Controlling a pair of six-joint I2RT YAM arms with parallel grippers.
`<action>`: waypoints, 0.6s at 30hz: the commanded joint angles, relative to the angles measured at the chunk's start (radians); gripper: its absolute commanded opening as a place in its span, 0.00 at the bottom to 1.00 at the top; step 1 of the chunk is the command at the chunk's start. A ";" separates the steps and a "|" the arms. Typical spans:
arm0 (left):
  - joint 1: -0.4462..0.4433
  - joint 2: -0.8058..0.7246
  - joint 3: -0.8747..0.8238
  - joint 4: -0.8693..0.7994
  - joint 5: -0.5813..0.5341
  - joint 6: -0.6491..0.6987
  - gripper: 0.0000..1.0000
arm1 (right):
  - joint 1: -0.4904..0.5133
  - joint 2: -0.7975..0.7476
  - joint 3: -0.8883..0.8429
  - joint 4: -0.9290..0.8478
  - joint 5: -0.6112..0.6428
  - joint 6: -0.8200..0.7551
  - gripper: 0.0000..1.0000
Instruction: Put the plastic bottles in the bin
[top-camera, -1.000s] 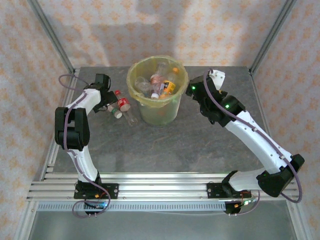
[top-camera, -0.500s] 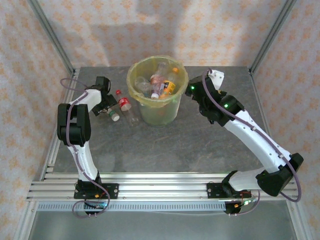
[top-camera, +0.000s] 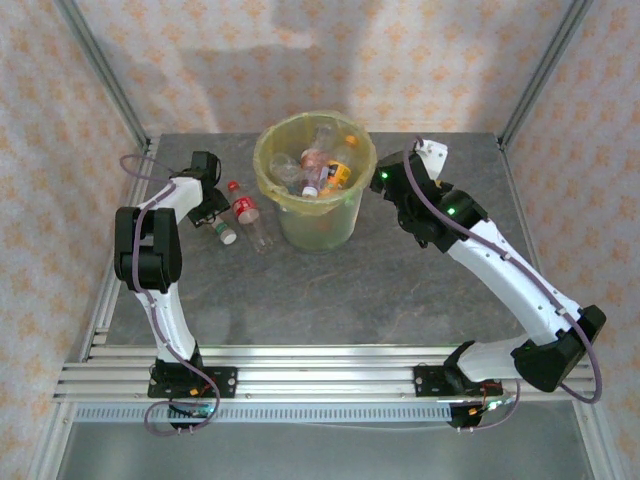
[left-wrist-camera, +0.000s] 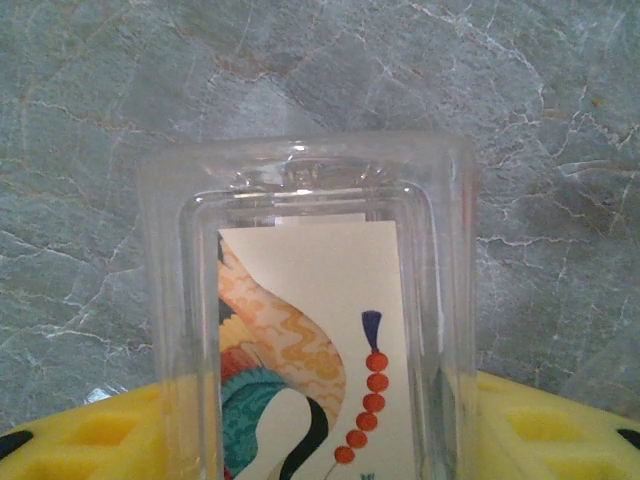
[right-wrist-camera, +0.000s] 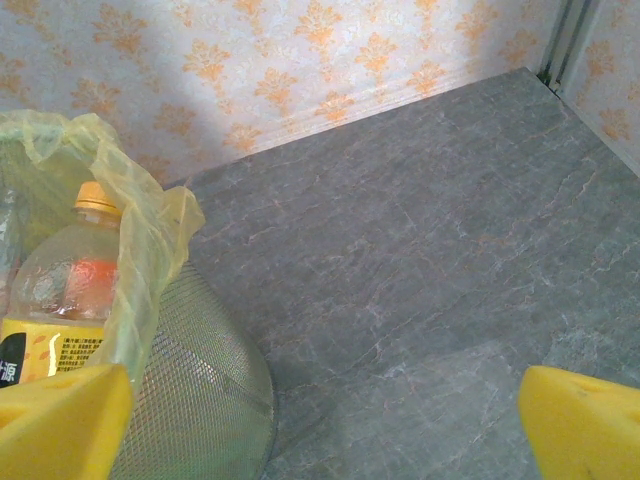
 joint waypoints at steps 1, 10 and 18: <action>0.010 -0.102 0.020 -0.053 -0.030 0.023 0.59 | 0.003 0.004 0.017 -0.023 0.019 0.008 0.99; 0.007 -0.303 0.046 -0.112 -0.009 0.145 0.56 | 0.003 0.006 0.008 -0.017 0.019 0.018 0.99; -0.031 -0.424 0.199 -0.218 0.076 0.302 0.56 | 0.003 0.005 0.004 -0.016 0.014 0.026 0.99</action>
